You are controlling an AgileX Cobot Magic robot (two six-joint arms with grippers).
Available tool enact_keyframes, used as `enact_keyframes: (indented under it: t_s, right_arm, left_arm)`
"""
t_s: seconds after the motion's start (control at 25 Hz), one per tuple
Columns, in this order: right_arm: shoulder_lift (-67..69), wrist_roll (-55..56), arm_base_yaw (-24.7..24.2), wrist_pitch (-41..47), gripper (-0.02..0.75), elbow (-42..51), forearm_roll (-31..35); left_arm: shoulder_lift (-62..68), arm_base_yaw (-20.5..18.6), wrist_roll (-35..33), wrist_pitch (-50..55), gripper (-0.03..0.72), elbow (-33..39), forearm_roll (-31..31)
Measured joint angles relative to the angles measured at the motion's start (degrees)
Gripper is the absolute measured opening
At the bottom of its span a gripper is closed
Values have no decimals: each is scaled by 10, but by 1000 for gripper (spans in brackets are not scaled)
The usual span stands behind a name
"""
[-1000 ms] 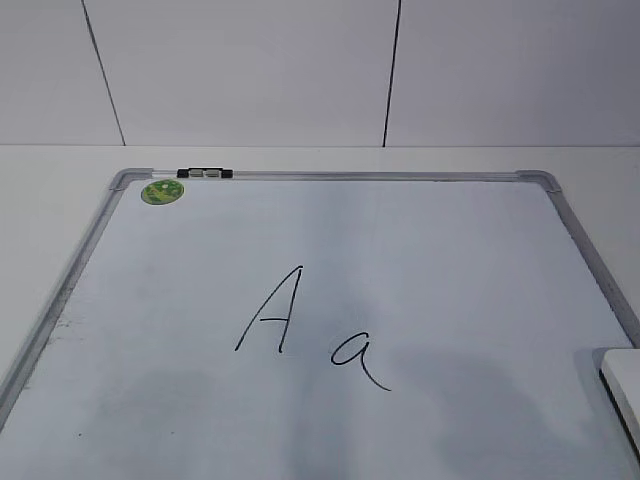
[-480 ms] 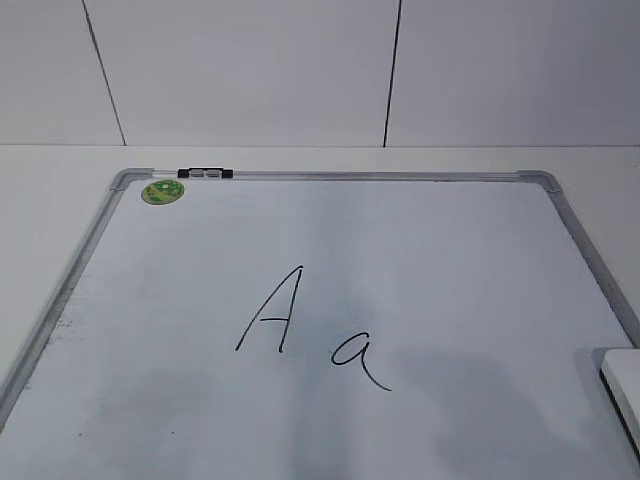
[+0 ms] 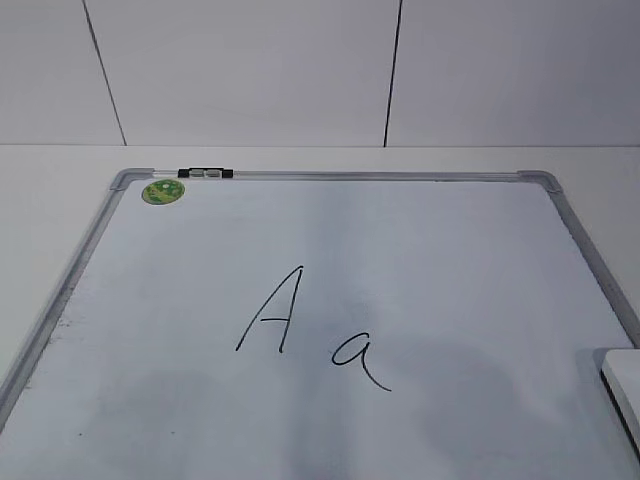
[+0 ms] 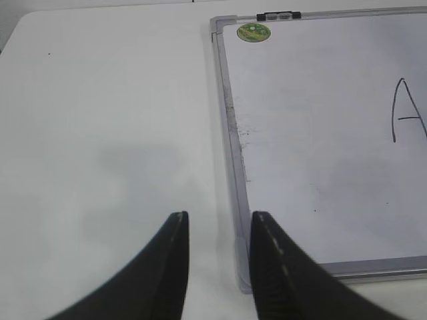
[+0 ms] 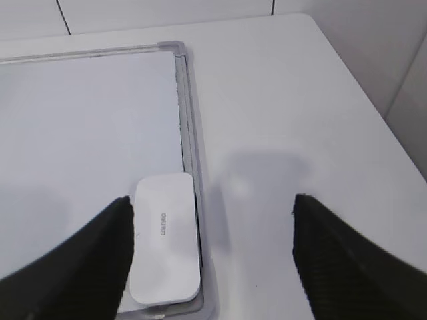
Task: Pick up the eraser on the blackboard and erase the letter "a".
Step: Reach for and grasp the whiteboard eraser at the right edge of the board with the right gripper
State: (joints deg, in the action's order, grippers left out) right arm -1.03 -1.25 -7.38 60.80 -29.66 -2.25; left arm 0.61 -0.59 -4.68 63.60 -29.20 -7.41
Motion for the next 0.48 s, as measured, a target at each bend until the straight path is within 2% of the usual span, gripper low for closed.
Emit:
enact_keyframes:
  t_s: [0.48]
  right_arm:
    - [112,0,0,-70,592,-27,35]
  left_arm:
    - [0,0,0,0,235,0,0]
